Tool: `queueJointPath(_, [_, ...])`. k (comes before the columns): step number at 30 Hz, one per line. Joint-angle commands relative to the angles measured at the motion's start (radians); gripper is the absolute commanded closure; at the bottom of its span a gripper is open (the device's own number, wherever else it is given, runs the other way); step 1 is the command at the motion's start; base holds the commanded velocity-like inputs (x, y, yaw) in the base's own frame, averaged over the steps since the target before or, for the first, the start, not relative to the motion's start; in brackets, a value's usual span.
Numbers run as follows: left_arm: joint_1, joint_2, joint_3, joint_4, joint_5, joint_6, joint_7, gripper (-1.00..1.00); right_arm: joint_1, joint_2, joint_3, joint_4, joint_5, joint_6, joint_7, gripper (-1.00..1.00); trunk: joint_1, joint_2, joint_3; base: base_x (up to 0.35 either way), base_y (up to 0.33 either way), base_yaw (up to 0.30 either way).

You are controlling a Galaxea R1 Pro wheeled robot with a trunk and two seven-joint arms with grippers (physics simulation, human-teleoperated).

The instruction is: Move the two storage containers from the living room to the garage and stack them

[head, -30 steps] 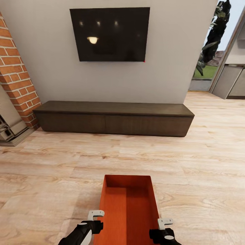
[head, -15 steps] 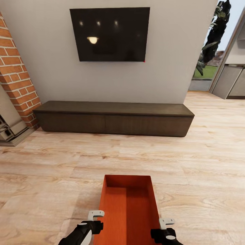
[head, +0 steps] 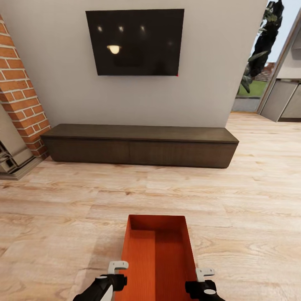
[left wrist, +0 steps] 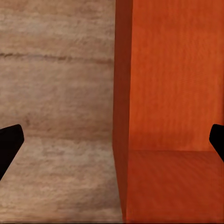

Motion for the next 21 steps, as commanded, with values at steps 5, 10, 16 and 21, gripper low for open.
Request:
queueJointPath(5, [0.000,-0.001,0.000,0.019,0.001,0.009,0.003,-1.00,-0.001,0.000,0.009,0.000,-0.010,-0.003,-0.004,-1.00,0.000,0.000,-0.001,0.000,0.000,0.000])
queueJointPath(10, [0.000,-0.001,0.000,0.020,0.001,0.013,0.004,-1.00,-0.001,0.000,0.008,0.000,-0.010,-0.004,-0.004,-1.00,0.000,0.000,-0.001,0.000,0.000,0.000])
queueJointPath(16, [0.000,-0.002,0.001,0.022,0.001,0.015,0.005,-1.00,-0.001,0.000,0.008,0.000,-0.010,-0.004,-0.004,-1.00,0.000,0.000,-0.001,0.000,0.000,0.000])
queueJointPath(21, [0.000,-0.002,0.000,0.023,0.001,0.015,0.005,-1.00,-0.001,0.000,0.009,0.000,-0.010,-0.004,-0.004,-1.00,0.000,0.000,-0.001,0.000,0.000,0.000])
